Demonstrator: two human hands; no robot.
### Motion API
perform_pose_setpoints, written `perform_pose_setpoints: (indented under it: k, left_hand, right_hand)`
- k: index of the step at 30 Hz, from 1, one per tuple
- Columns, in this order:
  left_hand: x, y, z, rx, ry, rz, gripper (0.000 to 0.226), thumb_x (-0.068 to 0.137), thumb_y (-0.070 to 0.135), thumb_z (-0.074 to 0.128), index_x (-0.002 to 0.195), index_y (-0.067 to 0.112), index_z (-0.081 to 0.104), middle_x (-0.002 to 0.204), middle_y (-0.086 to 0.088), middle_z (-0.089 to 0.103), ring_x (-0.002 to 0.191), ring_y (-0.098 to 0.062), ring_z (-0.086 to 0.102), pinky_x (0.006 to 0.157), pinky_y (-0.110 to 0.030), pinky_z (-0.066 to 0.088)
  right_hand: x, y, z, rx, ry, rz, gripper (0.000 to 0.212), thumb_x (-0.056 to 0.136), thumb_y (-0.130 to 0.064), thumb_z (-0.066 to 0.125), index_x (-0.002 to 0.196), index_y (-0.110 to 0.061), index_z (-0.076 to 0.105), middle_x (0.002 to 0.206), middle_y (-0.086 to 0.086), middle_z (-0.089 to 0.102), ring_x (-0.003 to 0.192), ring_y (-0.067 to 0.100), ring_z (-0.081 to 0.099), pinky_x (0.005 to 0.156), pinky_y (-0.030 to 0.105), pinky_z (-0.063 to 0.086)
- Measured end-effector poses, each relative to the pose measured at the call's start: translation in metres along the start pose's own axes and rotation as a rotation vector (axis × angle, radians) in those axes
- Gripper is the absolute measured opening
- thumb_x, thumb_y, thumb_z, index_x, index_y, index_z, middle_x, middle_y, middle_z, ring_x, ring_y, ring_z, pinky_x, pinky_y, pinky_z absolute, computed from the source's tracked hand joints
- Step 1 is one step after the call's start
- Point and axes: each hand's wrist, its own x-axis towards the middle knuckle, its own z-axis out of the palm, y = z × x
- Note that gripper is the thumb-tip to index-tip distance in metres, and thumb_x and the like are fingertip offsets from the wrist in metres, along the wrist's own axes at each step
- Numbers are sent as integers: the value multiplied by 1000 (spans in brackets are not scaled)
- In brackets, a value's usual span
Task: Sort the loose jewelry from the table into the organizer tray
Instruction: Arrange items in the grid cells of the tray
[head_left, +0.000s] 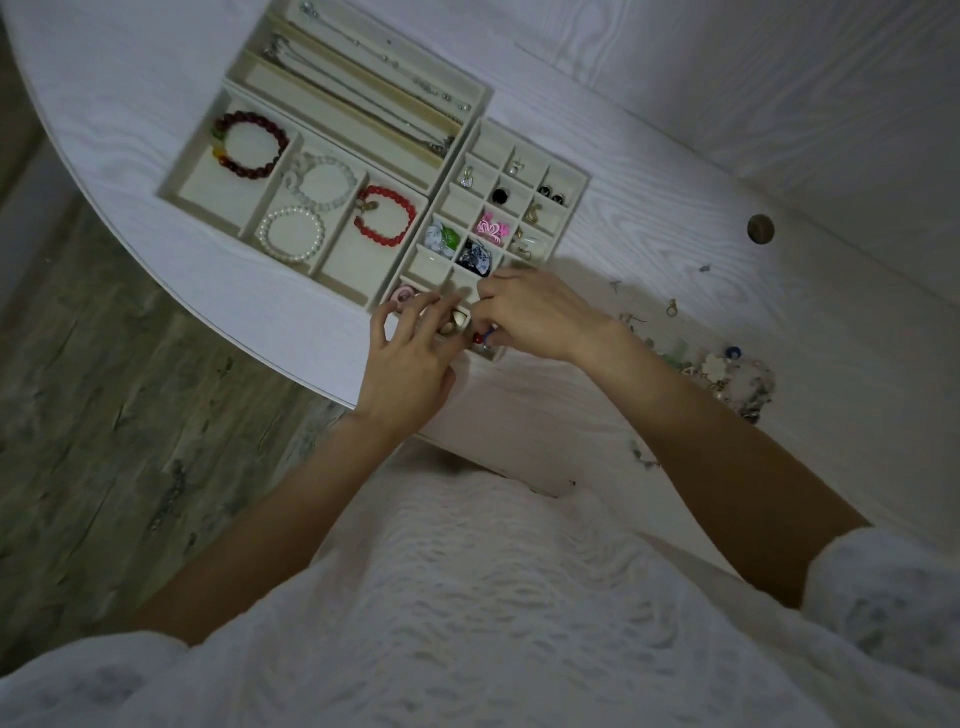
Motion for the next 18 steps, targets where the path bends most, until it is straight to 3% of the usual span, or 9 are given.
perform_pose_setpoints:
  k: [3, 6, 10, 13, 18]
  left_hand:
    - [3, -1, 0, -21, 12, 5, 37, 71, 11, 62, 107, 21, 69, 136, -7, 51, 127, -26, 33, 104, -43, 14]
    - [4, -1, -1, -42, 29, 1, 29, 71, 12, 63, 97, 22, 70, 136, -5, 52, 127, -25, 33, 105, -43, 12]
    - [4, -1, 0, -51, 53, 4, 29, 69, 9, 65, 95, 21, 70, 135, -5, 53, 127, -25, 34, 106, -41, 9]
    - [3, -2, 3, -45, 55, 9, 33, 69, 9, 66, 99, 21, 69, 135, -5, 53, 127, -25, 35, 107, -42, 9]
    - [1, -4, 6, -49, 56, 18, 35, 70, 9, 63, 104, 20, 67, 132, -7, 55, 125, -26, 39, 101, -47, 22]
  right_hand:
    - [-4, -5, 3, 40, 19, 91, 16, 89, -25, 61, 98, -13, 67, 100, 4, 59, 98, 22, 54, 80, 37, 48]
    - [-7, -16, 15, 103, 95, 326, 18, 89, -26, 62, 94, -10, 69, 97, 6, 63, 96, 24, 57, 70, 32, 46]
    - [-12, -32, 32, 133, 233, 573, 20, 86, -32, 63, 95, -14, 70, 98, 3, 63, 93, 20, 58, 70, 30, 46]
    - [-13, -36, 35, 318, 341, 720, 30, 81, -27, 71, 103, -13, 58, 107, 3, 55, 93, 20, 55, 66, 30, 42]
    - [-3, -35, 38, 651, 339, 834, 35, 78, -13, 68, 105, -20, 47, 108, 3, 48, 80, 16, 48, 63, 27, 33]
